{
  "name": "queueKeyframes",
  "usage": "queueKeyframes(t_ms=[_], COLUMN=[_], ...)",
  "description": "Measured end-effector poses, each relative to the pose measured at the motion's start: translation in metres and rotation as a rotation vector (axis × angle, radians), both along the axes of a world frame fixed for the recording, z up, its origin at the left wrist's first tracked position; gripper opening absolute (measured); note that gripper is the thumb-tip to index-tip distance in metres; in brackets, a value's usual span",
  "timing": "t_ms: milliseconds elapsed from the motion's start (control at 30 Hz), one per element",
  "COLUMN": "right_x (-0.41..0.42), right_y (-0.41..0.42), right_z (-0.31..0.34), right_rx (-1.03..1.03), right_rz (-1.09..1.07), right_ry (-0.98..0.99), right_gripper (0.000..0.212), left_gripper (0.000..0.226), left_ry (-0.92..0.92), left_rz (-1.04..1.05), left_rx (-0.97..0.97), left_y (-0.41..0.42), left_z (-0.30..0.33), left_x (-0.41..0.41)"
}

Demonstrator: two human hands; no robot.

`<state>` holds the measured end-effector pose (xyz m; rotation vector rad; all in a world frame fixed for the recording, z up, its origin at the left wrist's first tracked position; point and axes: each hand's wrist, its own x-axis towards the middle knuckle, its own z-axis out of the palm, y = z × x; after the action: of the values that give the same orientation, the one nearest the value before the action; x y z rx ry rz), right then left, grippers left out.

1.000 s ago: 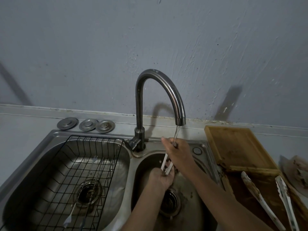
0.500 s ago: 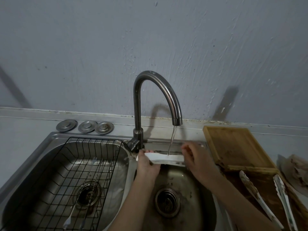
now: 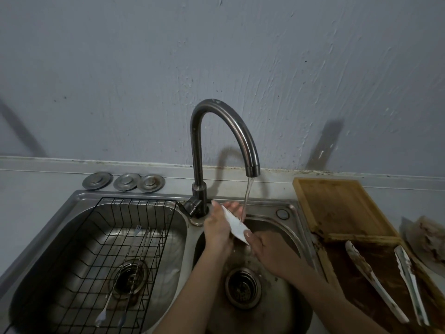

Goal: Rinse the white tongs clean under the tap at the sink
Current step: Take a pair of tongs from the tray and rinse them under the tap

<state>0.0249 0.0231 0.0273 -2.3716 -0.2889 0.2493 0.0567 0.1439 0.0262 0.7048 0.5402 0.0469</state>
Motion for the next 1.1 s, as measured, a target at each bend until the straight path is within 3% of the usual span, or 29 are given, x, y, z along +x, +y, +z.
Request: queueKeyframes(t_ms=[100,167,267,333,400,467,533,700,933,1100], right_x=[-0.002,-0.002,-0.002,-0.001,-0.002,-0.002,-0.003,-0.004,0.005,0.005], right_y=[-0.005,-0.010,-0.014,-0.015,-0.015,-0.014,-0.011,-0.009,-0.014,-0.008], right_z=[-0.005,-0.005,-0.005,-0.007,-0.010,-0.013,-0.017,-0.024,-0.025,-0.030], right_rx=[0.003,0.013,0.038,0.048,0.059,0.062,0.073,0.124,0.192,0.199], right_rz=[-0.014,-0.039,-0.074,-0.078,-0.079,-0.074,-0.066,-0.069,-0.116,-0.208], right_ry=[0.027,0.031,0.031,0.042,0.060,0.082,0.108,0.121,0.096,-0.172], right_gripper=[0.049,0.050,0.051,0.053,0.053,0.053,0.052,0.051,0.049,0.048], left_gripper=[0.023,0.022,0.009,0.025,0.054,0.067,0.062,0.015,0.020,0.022], left_ry=[-0.116,-0.082,0.031,0.191,0.300,0.268,0.196,0.192,0.279,0.297], left_rz=[0.092,0.182,0.154,0.110,0.120,0.119,0.075,0.053,-0.016,-0.068], left_rx=[0.017,0.064,0.147,0.409,0.790,1.196,1.440,1.410,1.608,1.632], left_y=[0.008,0.015,0.029,0.042,0.058,0.073,0.083,0.084,0.081,0.081], left_z=[-0.004,-0.007,-0.019,-0.030,-0.035,-0.036,-0.038,-0.033,-0.024,-0.024], left_x=[-0.004,-0.004,-0.002,0.003,0.005,0.005,0.011,0.029,0.039,0.042])
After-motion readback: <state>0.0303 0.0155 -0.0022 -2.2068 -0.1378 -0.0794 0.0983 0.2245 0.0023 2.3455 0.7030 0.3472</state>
